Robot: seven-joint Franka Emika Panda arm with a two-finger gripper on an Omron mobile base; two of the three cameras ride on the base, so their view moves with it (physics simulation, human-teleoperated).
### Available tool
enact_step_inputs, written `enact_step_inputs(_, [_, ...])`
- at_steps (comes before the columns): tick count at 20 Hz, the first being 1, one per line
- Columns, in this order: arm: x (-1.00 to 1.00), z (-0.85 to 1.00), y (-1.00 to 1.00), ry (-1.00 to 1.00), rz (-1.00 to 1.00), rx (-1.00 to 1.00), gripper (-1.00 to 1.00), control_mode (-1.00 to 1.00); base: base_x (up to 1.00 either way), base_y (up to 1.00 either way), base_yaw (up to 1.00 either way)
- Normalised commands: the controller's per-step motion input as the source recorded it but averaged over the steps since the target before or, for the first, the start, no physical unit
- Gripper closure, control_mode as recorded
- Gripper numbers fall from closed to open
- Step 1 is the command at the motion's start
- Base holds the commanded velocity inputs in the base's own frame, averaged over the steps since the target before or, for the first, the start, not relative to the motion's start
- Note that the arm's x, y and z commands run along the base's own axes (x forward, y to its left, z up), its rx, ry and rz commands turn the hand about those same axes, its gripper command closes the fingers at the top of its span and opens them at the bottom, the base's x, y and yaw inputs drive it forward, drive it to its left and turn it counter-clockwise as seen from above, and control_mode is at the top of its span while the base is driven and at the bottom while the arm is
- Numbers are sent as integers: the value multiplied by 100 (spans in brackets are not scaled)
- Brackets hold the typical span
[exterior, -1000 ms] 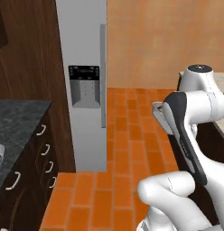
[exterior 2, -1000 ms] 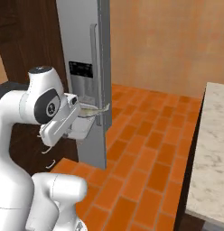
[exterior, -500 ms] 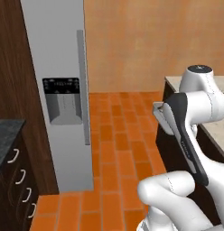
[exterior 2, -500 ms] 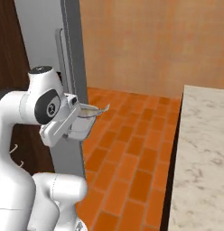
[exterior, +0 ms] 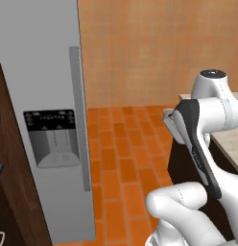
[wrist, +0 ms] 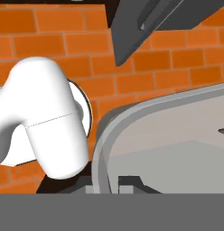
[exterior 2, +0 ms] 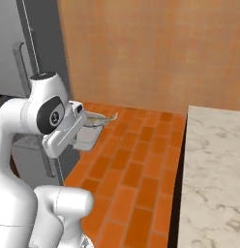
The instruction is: Take the meat container that has the fish and place it on the second highest rack of the freezer. Then take the vegetable container that has the tomato and potato and place it on the highest rack of the freezer.
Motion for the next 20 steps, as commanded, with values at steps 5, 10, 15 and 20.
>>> enact_step_inputs(5, [0,0,0,0,0,0,100,100,100,-12,-3])
enact_step_inputs(10, [0,0,0,0,0,0,100,100,100,-32,0])
enact_step_inputs(15, [0,0,0,0,0,0,100,100,100,-44,0])
enact_step_inputs(20, [0,0,0,0,0,0,100,100,89,-46,4])
